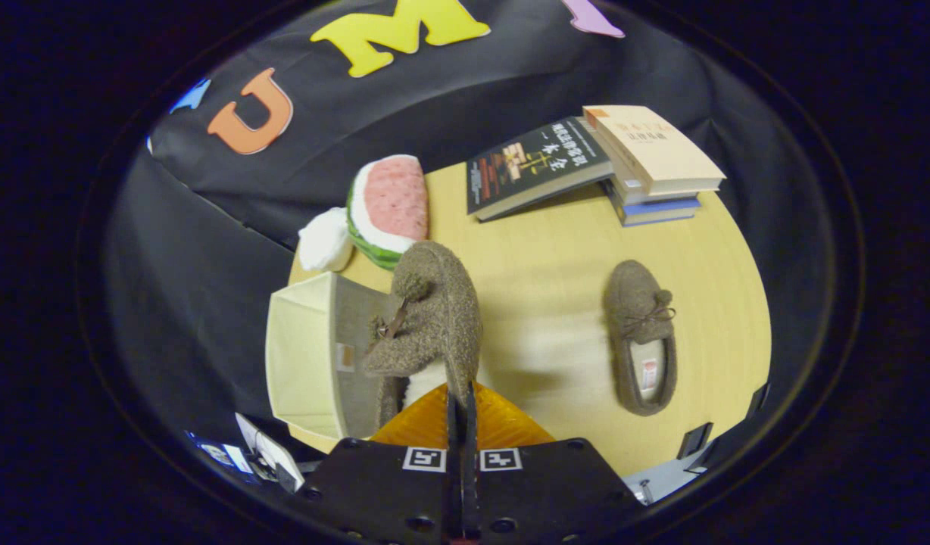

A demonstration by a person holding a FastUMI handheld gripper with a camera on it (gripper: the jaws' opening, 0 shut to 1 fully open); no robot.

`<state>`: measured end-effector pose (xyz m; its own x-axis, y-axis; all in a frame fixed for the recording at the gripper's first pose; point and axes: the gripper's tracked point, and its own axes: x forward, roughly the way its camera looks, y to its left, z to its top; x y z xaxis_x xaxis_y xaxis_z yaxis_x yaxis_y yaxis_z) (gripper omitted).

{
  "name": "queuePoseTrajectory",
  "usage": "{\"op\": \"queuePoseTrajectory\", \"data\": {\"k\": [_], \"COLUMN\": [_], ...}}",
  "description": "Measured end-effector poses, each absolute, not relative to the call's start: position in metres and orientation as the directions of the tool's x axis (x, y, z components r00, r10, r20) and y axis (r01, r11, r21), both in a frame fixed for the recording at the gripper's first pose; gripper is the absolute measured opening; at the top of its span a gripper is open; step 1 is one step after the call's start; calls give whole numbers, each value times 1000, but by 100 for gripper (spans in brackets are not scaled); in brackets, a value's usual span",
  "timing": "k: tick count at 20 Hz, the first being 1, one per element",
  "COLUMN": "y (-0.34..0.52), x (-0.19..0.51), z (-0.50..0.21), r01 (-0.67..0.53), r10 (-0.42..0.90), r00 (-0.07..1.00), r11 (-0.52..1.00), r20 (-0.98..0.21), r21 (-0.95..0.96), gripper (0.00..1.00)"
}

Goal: Open the storage box then place both shoes into the box .Put the left shoe in first, then the right shoe, with the right side of both shoes facing outward in a uniform manner.

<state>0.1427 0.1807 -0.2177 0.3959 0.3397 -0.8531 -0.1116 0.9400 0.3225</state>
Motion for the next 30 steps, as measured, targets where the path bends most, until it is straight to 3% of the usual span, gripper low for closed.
{"op": "queuePoseTrajectory", "data": {"k": [4, 10, 21, 28, 30], "y": [241, 323, 437, 459, 464], "x": [133, 119, 122, 132, 134], "z": [-187, -198, -322, -387, -393], "r01": [-169, -182, -79, -64, -51], "r10": [389, 432, 308, 226, 261], "r00": [418, 367, 328, 316, 302], "r11": [921, 902, 951, 974, 965], "r20": [-821, -824, -893, -921, -917], "r21": [350, 392, 298, 217, 258], "gripper": [2, 2, 2, 2, 10]}}
